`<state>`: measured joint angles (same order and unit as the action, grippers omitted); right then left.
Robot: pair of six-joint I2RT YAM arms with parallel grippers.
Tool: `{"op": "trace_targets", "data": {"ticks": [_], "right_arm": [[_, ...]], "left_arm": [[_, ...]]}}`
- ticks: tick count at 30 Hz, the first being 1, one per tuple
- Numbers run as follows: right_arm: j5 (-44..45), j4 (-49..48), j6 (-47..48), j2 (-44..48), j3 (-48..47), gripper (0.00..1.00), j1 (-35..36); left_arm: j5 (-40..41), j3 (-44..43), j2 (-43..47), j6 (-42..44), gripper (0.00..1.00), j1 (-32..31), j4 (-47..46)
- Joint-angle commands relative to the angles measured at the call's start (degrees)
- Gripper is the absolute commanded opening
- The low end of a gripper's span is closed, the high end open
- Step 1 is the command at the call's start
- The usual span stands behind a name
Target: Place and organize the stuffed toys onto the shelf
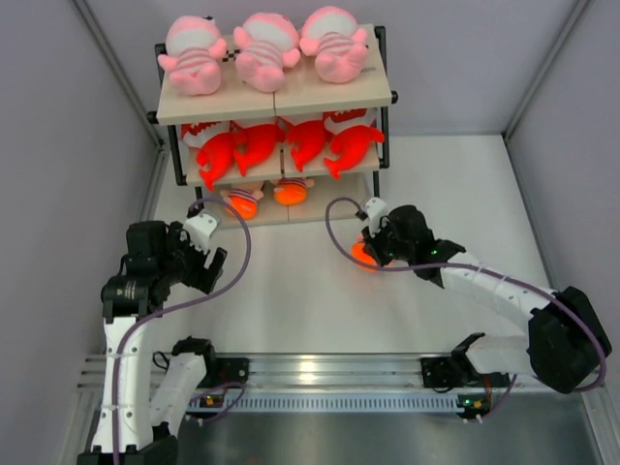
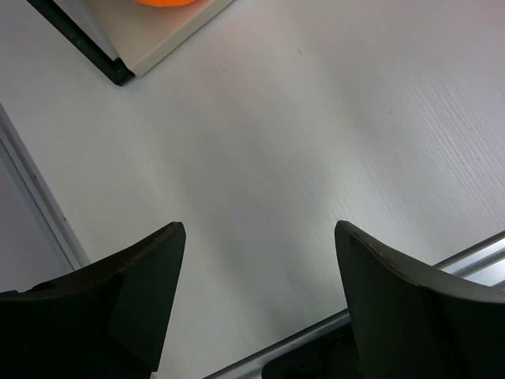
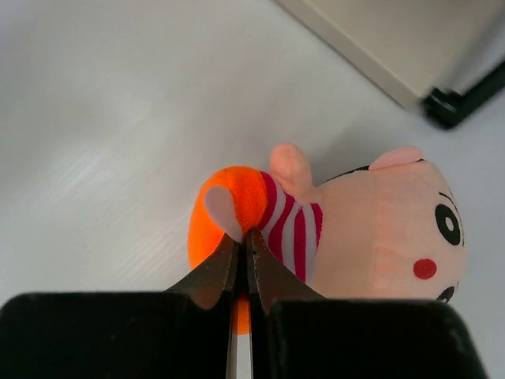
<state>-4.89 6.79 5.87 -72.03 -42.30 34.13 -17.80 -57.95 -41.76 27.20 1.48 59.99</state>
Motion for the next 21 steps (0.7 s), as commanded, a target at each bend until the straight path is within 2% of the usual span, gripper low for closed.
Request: {"op": "trace_targets", "data": {"ticks": [1,3,4,6,7,10,13,18,21], "right_arm": [[-17.4,-3.7,14.0,0.9,1.5,0.00,2.5],[-19.4,-1.3,19.2,-0.5,-1.2,0.00,5.1],[-20.3,2.6,25.9,-1.0,-2.2,0.00,5.9],[-22.6,5.6,33.6,-1.4,-4.5,0.00,9.0],[-23.8,6.9,41.7,-1.4,-5.2,0.00,9.9],[-27.5,10.8,55.0,-1.3,-8.0,0.00,11.0],[-26.1,15.6,62.4,-3.5,-13.2,0.00,11.0],[-18.7,22.6,70.8,-12.0,-21.6,0.00,10.8],[-16.0,21.9,73.8,-16.2,-24.0,0.00,10.0]], "left_arm": [[0.8,-0.1,0.4,0.5,0.83,-0.2,-1.6],[0.9,-0.2,0.4,0.6,0.83,-0.2,-1.6],[0.9,-0.2,0.4,0.6,0.83,-0.1,-1.6],[0.8,-0.2,0.4,0.6,0.83,-0.2,-1.6],[0.8,-0.2,0.4,0.7,0.83,-0.2,-1.6],[0.8,-0.2,0.4,0.7,0.83,-0.2,-1.6],[1.3,-0.3,0.4,0.7,0.83,-0.2,-1.6],[1.2,-0.3,0.3,1.0,0.83,-0.2,-1.6],[1.6,-0.4,0.4,0.7,0.83,-0.2,-1.6]]}}
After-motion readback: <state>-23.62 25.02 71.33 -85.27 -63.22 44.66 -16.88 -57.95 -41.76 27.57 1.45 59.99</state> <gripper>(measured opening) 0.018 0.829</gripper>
